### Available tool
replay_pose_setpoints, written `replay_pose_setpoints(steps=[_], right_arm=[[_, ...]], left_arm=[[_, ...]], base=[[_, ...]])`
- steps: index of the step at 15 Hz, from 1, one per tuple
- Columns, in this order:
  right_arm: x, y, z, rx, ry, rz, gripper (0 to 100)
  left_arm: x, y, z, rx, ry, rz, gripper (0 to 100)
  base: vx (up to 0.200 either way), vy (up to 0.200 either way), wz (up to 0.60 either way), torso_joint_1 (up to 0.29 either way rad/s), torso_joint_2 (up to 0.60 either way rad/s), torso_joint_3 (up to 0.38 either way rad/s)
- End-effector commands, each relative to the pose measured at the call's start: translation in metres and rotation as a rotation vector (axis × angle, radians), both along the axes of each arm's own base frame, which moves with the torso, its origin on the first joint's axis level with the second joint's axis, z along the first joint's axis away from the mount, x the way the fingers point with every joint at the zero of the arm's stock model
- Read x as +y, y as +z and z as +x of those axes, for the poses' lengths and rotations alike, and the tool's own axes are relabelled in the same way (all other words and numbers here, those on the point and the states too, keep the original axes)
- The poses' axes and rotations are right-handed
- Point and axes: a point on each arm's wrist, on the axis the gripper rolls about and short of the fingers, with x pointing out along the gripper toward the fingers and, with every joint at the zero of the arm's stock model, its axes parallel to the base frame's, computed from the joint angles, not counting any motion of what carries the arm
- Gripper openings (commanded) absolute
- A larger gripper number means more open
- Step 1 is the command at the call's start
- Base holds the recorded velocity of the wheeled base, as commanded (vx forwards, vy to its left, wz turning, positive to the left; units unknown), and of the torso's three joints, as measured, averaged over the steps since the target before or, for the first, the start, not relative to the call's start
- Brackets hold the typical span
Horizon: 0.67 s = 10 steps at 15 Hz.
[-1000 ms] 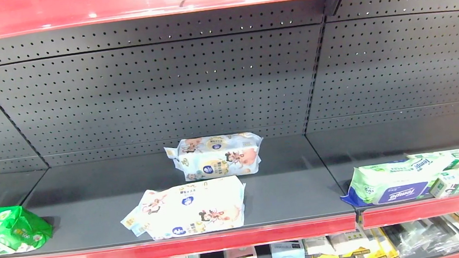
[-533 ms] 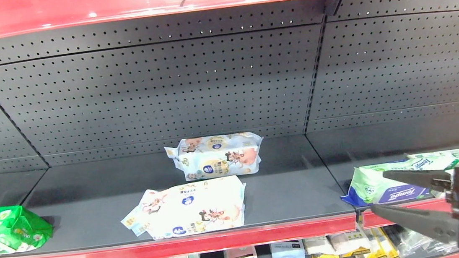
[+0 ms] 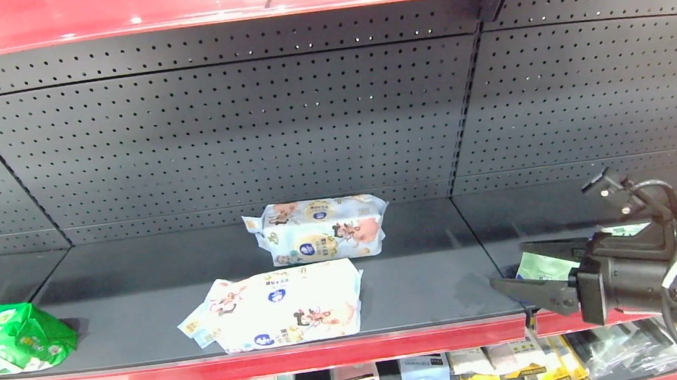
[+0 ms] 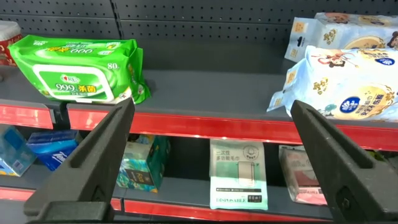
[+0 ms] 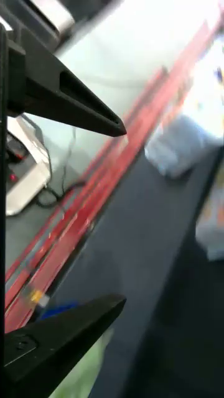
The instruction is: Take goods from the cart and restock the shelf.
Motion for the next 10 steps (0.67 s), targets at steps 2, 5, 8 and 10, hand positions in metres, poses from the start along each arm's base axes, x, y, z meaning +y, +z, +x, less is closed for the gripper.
replay_pose_setpoints(steps=[2, 5, 8, 10], right_arm=[[-0.038, 0.007, -0.068, -0.179, -0.378, -0.069, 100], [-0.056, 0.001, -0.125, -0.359, -0.526, -0.038, 100], [-0.062, -0.031, -0.168, -0.437, -0.546, -0.023, 100], [-0.066, -0.052, -0.192, -0.419, -0.589, -0.040, 100]], left_arm=[[0.000, 0.000, 0.000, 0.001, 0.000, 0.000, 100], [0.000, 0.000, 0.000, 0.001, 0.000, 0.000, 100], [0.000, 0.000, 0.000, 0.001, 0.000, 0.000, 100], [0.000, 0.000, 0.000, 0.001, 0.000, 0.000, 100]], base=[[0.000, 0.000, 0.00, 0.000, 0.00, 0.000], [0.000, 0.000, 0.00, 0.000, 0.00, 0.000], [0.000, 0.000, 0.00, 0.000, 0.00, 0.000], [0.000, 0.000, 0.00, 0.000, 0.00, 0.000]])
